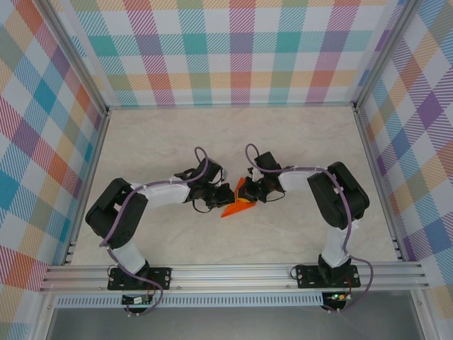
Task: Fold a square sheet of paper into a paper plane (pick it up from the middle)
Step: Fourth fold the wing at the center of the table.
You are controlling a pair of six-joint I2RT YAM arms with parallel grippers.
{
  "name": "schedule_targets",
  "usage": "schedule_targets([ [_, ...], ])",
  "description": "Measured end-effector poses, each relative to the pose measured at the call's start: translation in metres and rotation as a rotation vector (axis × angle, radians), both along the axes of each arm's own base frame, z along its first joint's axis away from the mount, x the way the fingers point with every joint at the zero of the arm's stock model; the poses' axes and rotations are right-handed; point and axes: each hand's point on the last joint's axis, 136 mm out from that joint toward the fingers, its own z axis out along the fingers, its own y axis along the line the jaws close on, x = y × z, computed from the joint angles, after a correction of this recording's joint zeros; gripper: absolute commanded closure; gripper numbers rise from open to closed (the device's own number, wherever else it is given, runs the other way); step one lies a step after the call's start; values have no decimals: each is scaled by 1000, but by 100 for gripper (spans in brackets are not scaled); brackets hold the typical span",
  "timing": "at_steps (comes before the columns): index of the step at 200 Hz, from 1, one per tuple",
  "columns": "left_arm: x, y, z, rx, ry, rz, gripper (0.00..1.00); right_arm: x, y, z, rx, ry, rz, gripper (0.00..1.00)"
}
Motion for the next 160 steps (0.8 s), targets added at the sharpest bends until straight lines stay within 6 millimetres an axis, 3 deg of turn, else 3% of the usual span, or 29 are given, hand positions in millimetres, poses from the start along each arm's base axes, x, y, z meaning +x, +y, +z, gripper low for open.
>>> schedule_targets([
  [41, -2, -5, -5, -30, 49, 21, 91, 0, 0, -1, -3, 4, 3, 100],
  [89, -6, 0, -24, 12, 104, 42, 93, 0, 0, -1, -5, 8, 3, 100],
  [160, -7, 4, -32, 39, 111, 52, 93, 0, 0, -1, -11, 17, 2, 100],
])
